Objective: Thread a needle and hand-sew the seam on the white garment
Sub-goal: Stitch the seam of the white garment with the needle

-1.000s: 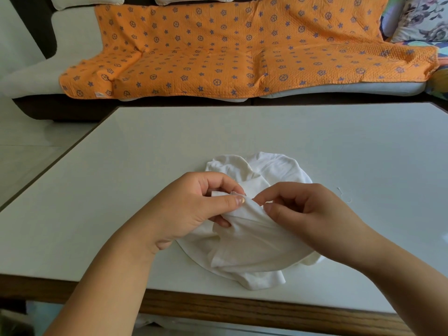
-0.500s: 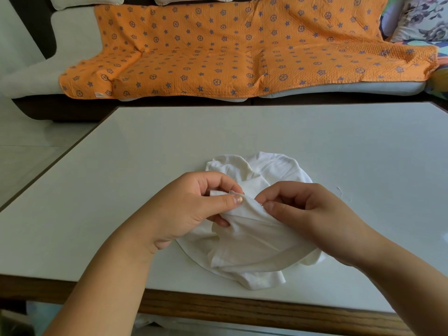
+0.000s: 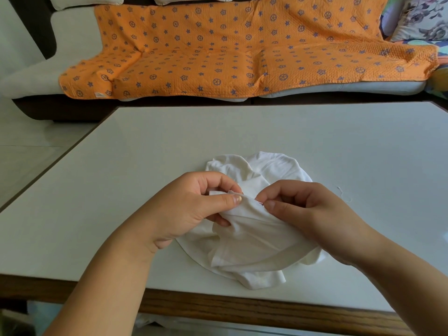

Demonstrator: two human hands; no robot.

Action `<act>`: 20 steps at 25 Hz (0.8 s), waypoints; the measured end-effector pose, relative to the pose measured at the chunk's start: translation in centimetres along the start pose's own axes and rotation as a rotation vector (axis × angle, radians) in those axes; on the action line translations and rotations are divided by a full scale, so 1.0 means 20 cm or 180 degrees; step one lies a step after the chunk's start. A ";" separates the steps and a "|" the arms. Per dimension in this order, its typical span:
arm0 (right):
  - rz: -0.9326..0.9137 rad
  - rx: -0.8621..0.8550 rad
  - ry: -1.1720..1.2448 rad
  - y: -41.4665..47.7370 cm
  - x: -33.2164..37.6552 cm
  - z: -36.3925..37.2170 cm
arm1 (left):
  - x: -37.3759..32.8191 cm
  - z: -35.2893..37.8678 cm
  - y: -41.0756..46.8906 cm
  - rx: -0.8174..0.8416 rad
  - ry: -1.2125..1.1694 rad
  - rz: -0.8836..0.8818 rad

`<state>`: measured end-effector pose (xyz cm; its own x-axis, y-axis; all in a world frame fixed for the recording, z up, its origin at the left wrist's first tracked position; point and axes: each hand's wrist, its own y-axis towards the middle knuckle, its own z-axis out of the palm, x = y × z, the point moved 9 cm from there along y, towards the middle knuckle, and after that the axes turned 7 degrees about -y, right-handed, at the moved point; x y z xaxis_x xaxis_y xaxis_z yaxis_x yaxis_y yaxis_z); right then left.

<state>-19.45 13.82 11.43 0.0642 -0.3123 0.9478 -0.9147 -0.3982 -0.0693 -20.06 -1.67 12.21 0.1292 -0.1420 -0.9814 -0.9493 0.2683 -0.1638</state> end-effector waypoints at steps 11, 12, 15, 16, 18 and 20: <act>0.0091 0.0160 0.0514 0.00 0.00 0.03 | -0.01 0.02 -0.01 0.0108 -0.0080 -0.0014; 0.0094 0.0185 0.0552 0.00 0.00 0.03 | -0.01 0.03 -0.01 0.0120 -0.0137 -0.0008; 0.0110 0.0233 0.0641 0.00 0.00 0.04 | -0.02 0.03 -0.02 0.0142 -0.0285 0.0026; 0.0110 0.0231 0.0621 0.00 0.00 0.04 | -0.03 0.03 -0.02 0.0148 -0.0319 0.0036; 0.0105 0.0226 0.0547 0.00 -0.01 0.03 | -0.03 0.03 -0.02 0.0150 -0.0365 0.0050; 0.0111 0.0215 0.0506 0.00 -0.02 0.03 | -0.02 0.03 -0.02 0.0150 -0.0377 0.0035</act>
<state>-19.33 13.37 10.88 -0.0361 -0.1888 0.9813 -0.8859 -0.4483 -0.1188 -19.58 -1.13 12.70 0.1544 -0.0259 -0.9877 -0.9367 0.3142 -0.1547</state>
